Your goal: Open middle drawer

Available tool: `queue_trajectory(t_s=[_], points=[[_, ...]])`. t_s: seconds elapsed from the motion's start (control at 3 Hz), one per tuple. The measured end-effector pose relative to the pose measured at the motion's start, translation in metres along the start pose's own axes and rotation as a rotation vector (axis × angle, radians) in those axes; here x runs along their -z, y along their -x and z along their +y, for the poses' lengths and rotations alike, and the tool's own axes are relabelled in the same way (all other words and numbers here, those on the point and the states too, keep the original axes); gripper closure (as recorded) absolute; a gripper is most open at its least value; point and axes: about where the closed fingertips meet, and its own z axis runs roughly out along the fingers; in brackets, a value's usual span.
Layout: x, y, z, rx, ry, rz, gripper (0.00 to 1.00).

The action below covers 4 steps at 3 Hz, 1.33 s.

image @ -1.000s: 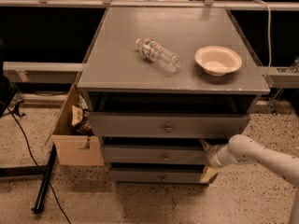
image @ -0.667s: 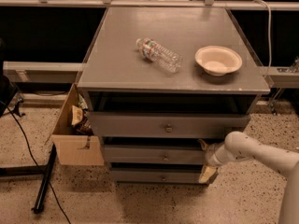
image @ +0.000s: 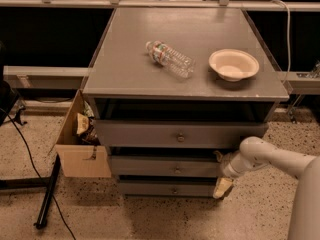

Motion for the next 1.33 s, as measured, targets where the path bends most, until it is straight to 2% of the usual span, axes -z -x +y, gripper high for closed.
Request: queue_trajectory(t_s=[0.33, 1.33], points=[[0.006, -0.002, 0.010, -0.060, 0.043, 0.019, 0.00], [0.013, -0.013, 0.031, -0.165, 0.138, 0.070, 0.00]])
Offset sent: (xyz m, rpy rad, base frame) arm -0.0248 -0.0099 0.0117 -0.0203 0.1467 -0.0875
